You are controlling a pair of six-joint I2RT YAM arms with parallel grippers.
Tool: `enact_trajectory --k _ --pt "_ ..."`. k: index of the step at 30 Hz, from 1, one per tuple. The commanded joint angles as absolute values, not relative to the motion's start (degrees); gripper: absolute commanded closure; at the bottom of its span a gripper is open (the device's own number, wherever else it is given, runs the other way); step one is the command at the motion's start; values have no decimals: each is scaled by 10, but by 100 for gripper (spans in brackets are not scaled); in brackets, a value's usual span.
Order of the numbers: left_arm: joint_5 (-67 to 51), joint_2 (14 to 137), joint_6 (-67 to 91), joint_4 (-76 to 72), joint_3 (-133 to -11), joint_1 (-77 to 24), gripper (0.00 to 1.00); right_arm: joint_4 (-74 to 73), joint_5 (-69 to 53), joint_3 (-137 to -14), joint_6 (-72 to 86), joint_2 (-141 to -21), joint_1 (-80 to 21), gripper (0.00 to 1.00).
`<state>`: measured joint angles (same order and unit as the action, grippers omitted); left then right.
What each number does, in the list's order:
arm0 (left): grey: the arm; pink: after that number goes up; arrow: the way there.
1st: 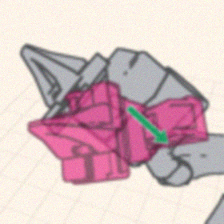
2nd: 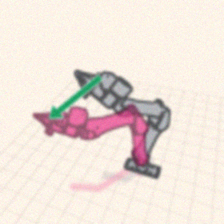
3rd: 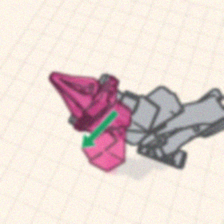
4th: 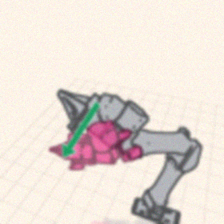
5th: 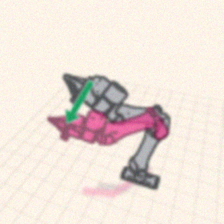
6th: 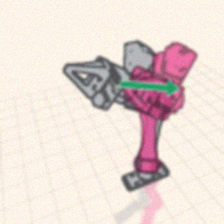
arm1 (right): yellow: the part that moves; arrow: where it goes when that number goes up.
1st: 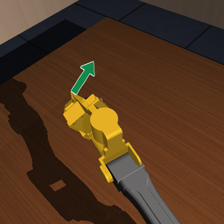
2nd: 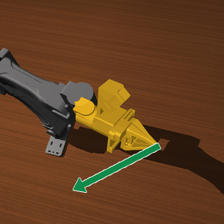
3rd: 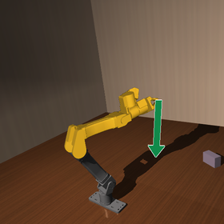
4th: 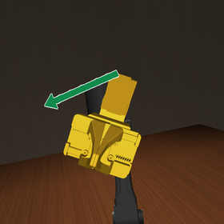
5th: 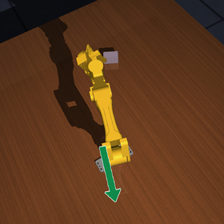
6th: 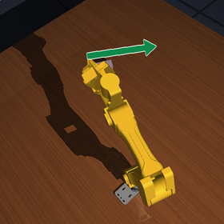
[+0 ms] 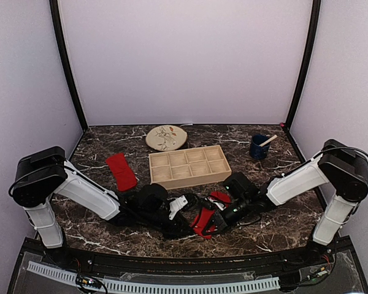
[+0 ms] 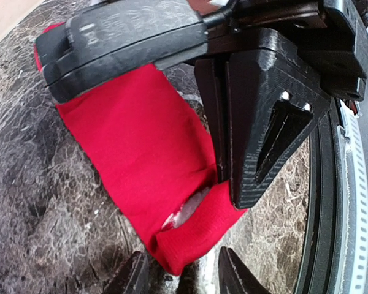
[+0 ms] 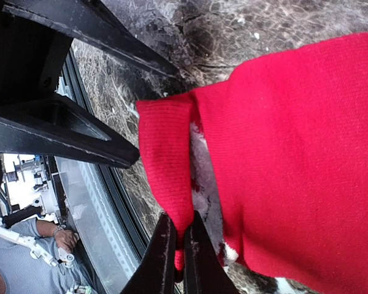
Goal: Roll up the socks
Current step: Roll the sock at the center of the board.
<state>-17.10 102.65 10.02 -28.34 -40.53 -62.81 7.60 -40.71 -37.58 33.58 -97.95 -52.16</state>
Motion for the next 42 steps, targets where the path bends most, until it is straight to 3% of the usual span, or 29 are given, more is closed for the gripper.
enact_trajectory --k 1,4,9,13,18,24,28,32,36,42 --pt "-182 1032 76 -300 -426 -633 60 73 -420 -373 330 -990 -515 96" --pt "-184 1036 69 -297 -432 -634 62 70 -423 -374 328 -991 -514 96" --pt "-190 1043 61 -290 -439 -635 77 60 -423 -379 323 -992 -513 96" --pt "-202 1050 61 -282 -442 -636 82 58 -424 -380 320 -992 -511 96" --pt "-220 1057 62 -276 -444 -636 81 55 -427 -380 317 -994 -509 96" --pt "-232 1063 60 -267 -450 -637 73 43 -429 -387 307 -1001 -508 96" --pt "-237 1068 58 -264 -452 -637 73 37 -431 -391 301 -1003 -507 96" --pt "-241 1079 56 -254 -461 -637 81 35 -431 -391 300 -1002 -506 96" --pt "-243 1092 55 -242 -474 -638 98 35 -430 -389 300 -999 -507 96" --pt "-234 1100 53 -216 -490 -639 100 25 -416 -388 295 -990 -506 93"
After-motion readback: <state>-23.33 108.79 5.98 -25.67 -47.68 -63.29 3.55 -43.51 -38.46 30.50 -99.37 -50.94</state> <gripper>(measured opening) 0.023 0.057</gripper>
